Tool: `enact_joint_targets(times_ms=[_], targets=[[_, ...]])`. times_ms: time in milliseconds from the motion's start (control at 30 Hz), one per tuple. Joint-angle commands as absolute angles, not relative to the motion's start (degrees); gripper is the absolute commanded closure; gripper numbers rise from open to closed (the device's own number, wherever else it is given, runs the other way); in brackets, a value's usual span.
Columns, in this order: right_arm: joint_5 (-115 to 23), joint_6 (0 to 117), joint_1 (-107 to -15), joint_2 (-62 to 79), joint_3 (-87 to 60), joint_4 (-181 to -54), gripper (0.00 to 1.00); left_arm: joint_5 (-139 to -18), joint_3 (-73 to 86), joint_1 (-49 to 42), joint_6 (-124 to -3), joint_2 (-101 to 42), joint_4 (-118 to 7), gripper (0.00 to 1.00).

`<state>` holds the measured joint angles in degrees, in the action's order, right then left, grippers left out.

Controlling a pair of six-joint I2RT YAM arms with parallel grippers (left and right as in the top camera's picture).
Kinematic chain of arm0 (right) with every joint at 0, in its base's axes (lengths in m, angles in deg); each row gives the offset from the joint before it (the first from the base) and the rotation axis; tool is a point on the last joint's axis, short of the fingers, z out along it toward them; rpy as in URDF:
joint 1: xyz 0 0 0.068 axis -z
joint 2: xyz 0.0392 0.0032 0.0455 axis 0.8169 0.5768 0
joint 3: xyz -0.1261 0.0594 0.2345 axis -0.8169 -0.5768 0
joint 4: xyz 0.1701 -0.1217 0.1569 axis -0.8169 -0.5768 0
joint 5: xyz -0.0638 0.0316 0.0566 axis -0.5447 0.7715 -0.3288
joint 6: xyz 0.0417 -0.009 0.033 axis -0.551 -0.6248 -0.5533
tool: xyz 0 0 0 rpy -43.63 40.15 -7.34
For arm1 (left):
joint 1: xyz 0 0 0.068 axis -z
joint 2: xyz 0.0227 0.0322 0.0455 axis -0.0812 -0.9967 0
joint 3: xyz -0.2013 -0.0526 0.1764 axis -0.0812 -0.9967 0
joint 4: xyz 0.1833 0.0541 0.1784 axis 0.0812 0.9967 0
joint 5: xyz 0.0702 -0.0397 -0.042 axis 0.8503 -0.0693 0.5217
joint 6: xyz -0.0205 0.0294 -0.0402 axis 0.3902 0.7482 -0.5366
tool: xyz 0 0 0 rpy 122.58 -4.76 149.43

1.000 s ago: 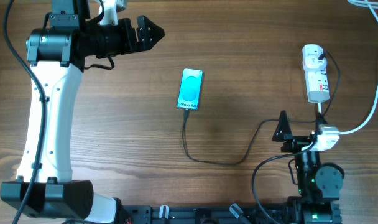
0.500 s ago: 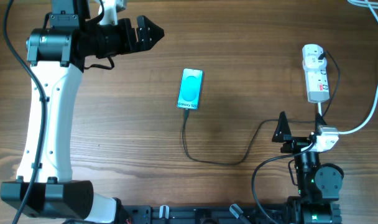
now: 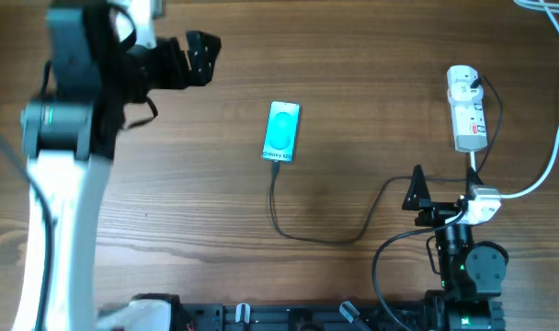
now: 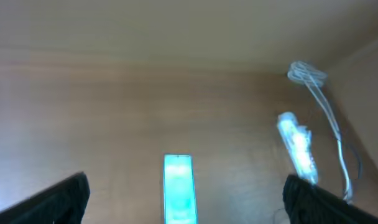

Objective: Plug charger to phone and switch on socket

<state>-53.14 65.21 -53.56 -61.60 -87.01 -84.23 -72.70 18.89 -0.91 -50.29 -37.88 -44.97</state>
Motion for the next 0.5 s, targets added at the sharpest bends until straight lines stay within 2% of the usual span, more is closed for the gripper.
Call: enact_joint_targets(times_ms=[0, 167, 267, 467], targets=[[-53.47, 65.9, -53.85, -62.39, -87.08, -84.15, 0.0, -70.66, 2.95, -1.24, -48.54, -26.28, -56.01, 0.0], [-53.47, 65.88, -53.85, -62.39, -87.08, -84.15, 0.0, -70.58, -24.41, -1.96, -48.54, -9.42, -77.01, 0.0], [-53.49, 65.88, -53.85, -62.39, -87.08, -84.15, 0.0, -67.67, -42.2, -1.96, -48.54, 5.37, -88.9, 0.0], [-53.49, 65.88, -53.85, -62.39, -87.08, -84.15, 0.0, -63.93, -58.49, -1.94, -48.52, 23.23, -92.01, 0.0]])
